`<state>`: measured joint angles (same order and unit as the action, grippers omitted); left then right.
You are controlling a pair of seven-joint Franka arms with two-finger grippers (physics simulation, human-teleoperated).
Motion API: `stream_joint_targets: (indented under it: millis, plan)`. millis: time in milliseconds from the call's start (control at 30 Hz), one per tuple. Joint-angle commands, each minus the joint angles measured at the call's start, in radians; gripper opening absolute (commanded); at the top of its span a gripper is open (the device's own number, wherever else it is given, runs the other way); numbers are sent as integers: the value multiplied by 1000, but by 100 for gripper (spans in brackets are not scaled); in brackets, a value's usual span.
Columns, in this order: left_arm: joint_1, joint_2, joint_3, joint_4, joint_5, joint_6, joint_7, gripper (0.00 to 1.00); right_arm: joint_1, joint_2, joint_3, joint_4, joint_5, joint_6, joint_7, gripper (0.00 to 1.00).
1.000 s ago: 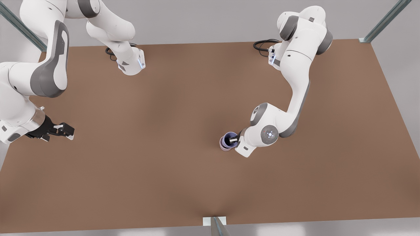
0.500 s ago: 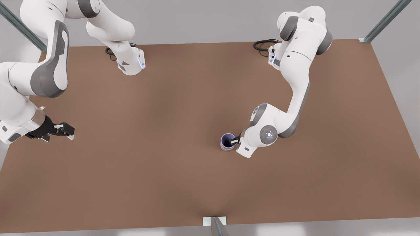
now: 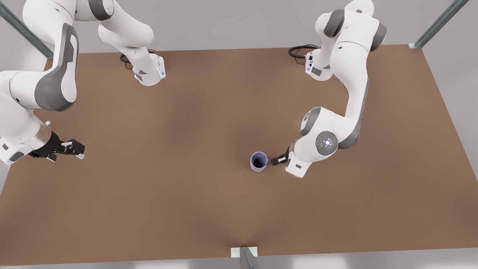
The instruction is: Stack the cups, with the pink cup at the bottom and the purple cup at the top
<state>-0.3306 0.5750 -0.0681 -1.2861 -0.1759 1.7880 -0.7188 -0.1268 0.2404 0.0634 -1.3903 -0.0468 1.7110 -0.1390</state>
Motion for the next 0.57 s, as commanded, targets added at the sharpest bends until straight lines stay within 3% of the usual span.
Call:
stream_joint_targets:
  millis: [0,133,267,400,533]
  plan:
    - [1,-47,88,1,18,-205,373,100,1,-1,0,1,1,-1,-7,100]
    - [16,-145,214,-4,122,-306,611,100,1,-1,0,1,1,4,-7,100]
    - [246,-280,-19,-105,219,-299,711,100,1,-1,0,1,1,6,-7,100]
    - [317,-363,-99,-179,220,-243,809,100,1,-1,0,1,1,6,-7,100]
    - [317,-357,-98,-190,222,-228,809,100,1,-1,1,1,1,6,-7,100]
